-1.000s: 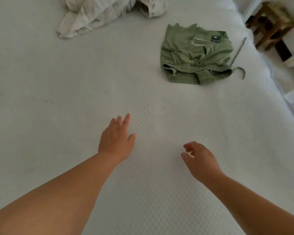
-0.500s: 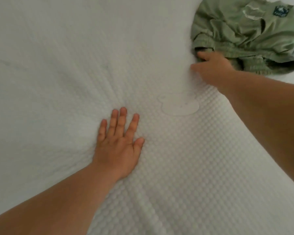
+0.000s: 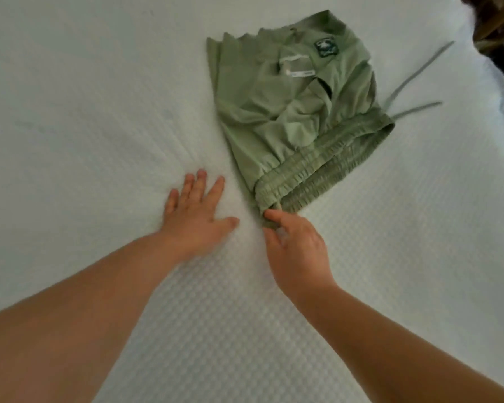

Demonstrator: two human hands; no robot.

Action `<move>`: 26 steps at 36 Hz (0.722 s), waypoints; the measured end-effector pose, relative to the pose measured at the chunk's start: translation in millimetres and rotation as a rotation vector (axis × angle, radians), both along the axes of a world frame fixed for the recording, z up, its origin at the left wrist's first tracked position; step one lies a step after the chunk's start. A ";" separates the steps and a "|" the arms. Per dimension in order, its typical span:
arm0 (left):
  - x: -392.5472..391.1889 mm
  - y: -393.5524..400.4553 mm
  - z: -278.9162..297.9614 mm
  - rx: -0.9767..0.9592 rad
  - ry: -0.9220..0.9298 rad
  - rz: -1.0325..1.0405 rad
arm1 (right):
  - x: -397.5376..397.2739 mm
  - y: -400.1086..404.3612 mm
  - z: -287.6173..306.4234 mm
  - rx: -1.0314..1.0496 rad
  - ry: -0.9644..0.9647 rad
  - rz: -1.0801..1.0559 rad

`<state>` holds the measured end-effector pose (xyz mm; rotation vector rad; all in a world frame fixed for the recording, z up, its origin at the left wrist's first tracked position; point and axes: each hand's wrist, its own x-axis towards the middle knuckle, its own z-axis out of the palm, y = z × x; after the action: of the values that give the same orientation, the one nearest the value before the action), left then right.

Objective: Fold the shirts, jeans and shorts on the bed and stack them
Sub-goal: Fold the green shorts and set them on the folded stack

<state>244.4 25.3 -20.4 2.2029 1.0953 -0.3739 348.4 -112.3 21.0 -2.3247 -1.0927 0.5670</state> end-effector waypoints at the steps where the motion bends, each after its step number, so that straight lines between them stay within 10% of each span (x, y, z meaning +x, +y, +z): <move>1: -8.0 0.6 19.0 -0.128 -0.118 0.054 | -20.5 -15.8 4.2 0.001 0.037 0.021; 4: -51.8 -21.2 71.8 -0.638 -0.492 0.314 | -80.7 -48.7 18.6 0.052 0.104 0.080; 7: -101.7 -61.0 83.0 -0.756 -0.433 0.363 | -135.0 -63.9 33.8 0.164 0.132 0.173; 15: -177.4 -118.0 72.1 -0.076 0.022 0.384 | -202.1 -105.0 45.7 -0.058 0.516 0.314; 21: -193.1 -119.6 73.1 0.314 0.060 0.224 | -173.4 -96.0 37.1 -0.291 0.753 -0.636; 26: -150.7 -118.6 76.7 0.316 -0.312 -0.085 | -162.8 -63.5 21.0 -0.135 1.025 -0.845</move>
<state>93.7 -93.4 56.3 2.4828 0.9407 0.1180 185.6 -175.7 42.0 -1.8705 0.3831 1.2454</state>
